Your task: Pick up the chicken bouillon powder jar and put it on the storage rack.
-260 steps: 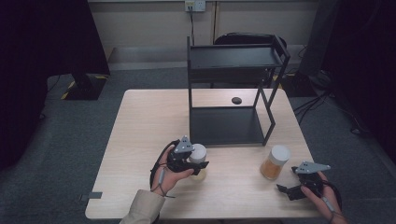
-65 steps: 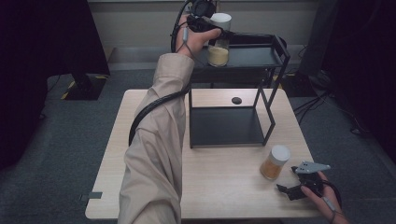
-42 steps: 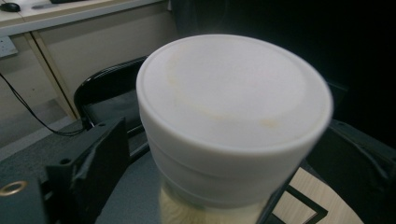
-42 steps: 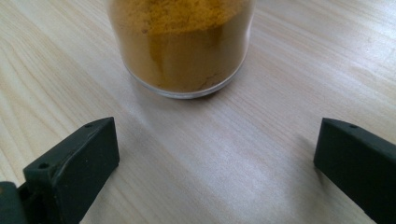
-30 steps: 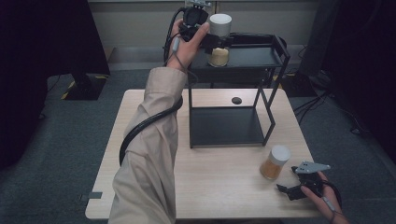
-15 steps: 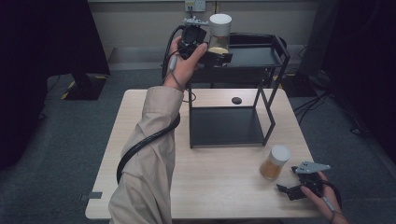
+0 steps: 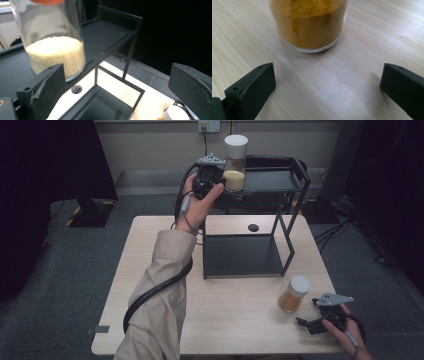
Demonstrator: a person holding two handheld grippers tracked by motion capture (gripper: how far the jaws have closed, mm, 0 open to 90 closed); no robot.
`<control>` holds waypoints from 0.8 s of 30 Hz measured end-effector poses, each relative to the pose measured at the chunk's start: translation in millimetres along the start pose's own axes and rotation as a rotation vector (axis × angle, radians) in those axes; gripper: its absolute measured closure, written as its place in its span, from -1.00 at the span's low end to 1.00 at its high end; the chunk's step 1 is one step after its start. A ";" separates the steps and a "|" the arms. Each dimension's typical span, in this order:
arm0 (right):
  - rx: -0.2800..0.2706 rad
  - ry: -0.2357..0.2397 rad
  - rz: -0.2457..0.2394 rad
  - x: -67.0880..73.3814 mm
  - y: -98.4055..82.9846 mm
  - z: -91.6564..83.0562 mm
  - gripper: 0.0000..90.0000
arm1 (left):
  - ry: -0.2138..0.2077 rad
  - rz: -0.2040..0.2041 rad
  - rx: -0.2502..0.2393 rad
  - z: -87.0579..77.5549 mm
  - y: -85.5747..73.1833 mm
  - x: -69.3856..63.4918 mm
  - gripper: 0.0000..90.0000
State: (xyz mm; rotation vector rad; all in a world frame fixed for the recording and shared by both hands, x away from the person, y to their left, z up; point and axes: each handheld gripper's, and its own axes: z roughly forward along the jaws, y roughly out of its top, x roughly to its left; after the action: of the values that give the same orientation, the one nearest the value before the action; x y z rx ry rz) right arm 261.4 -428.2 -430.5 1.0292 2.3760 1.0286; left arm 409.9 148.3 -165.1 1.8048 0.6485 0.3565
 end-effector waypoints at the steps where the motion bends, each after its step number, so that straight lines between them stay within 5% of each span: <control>1: 0.000 0.000 0.000 0.0 0.0 0.0 -1.00 | -0.001 -0.004 -0.001 -0.3 -2.3 -0.5 -0.98; 24: 0.000 0.000 0.000 -0.1 0.0 0.0 -1.00 | -0.063 -0.004 0.013 -0.4 -49.3 -13.7 -0.98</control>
State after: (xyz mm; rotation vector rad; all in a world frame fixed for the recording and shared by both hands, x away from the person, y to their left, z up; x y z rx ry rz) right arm 261.5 -428.2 -430.5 1.0290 2.3761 1.0288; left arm 386.2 151.4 -210.5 1.8196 0.6117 0.2921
